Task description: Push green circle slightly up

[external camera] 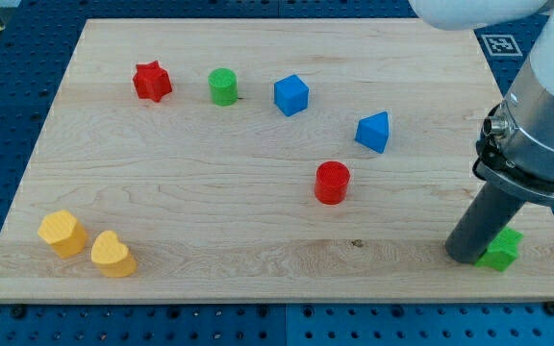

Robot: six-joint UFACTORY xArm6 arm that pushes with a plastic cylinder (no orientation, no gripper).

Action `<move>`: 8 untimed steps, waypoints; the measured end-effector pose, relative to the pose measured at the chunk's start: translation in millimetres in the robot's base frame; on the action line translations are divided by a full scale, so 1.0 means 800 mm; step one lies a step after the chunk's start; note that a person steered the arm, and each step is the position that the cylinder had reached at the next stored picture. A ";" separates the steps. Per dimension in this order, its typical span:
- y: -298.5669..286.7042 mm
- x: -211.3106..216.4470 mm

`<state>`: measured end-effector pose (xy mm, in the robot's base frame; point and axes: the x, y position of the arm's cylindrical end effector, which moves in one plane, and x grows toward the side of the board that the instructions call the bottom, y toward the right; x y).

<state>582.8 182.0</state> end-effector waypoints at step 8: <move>-0.329 -0.258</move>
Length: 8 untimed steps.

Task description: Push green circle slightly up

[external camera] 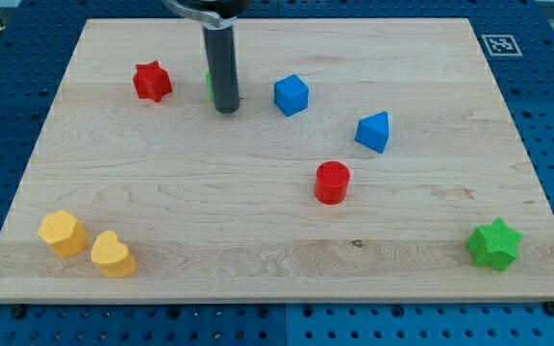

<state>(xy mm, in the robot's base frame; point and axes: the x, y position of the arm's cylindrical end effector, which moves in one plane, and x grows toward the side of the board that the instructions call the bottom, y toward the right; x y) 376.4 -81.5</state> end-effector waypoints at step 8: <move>-0.009 -0.092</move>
